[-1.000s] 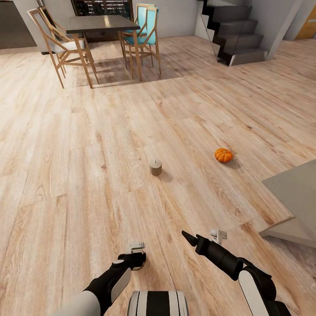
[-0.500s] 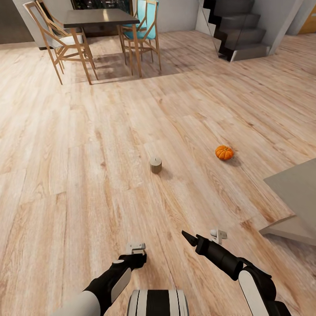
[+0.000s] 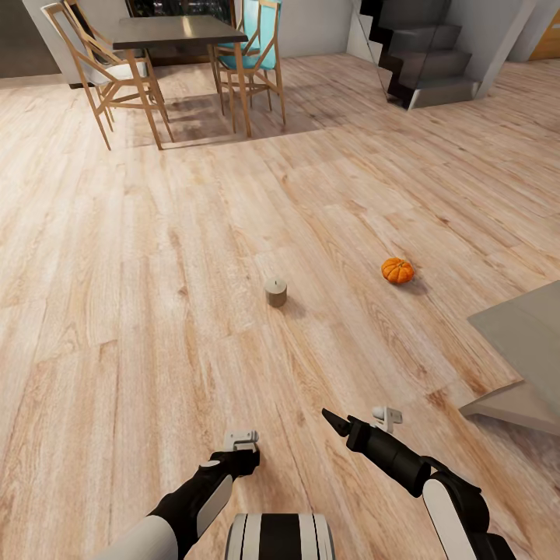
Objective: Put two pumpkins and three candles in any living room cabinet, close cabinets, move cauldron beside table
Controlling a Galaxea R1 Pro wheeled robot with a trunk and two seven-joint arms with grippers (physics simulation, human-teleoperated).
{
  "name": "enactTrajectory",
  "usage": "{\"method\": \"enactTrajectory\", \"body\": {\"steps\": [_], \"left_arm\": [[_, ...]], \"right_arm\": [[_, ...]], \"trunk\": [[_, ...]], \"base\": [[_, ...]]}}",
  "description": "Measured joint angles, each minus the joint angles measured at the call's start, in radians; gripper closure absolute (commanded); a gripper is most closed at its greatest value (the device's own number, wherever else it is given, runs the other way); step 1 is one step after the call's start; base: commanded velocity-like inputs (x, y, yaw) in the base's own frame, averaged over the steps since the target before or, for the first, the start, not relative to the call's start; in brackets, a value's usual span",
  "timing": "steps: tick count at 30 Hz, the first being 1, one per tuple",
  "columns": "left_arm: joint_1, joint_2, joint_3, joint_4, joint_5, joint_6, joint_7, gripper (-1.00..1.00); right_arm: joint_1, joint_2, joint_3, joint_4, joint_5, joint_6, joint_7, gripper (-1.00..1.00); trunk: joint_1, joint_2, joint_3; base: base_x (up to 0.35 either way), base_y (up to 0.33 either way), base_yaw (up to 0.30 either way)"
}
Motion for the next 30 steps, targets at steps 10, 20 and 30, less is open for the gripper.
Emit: {"method": "enactTrajectory", "body": {"steps": [10,20,30], "left_arm": [[0.000,0.000,0.000,-0.001,0.001,0.000,0.000,1.00],[0.000,0.001,0.001,-0.001,0.002,0.000,-0.001,1.00],[0.001,0.002,0.001,-0.001,0.004,0.000,0.000,1.00]], "right_arm": [[0.000,0.000,0.000,0.000,0.000,0.000,0.000,-1.00],[0.000,0.000,0.000,0.000,0.000,0.000,0.000,-1.00],[0.000,0.000,-0.001,0.000,-0.001,0.000,0.000,-1.00]], "trunk": [[0.000,0.000,0.000],[0.000,0.000,0.000],[0.000,0.000,0.004]], "base": [[0.000,0.000,0.000],[0.000,0.000,0.000],[0.000,0.000,0.000]]}}
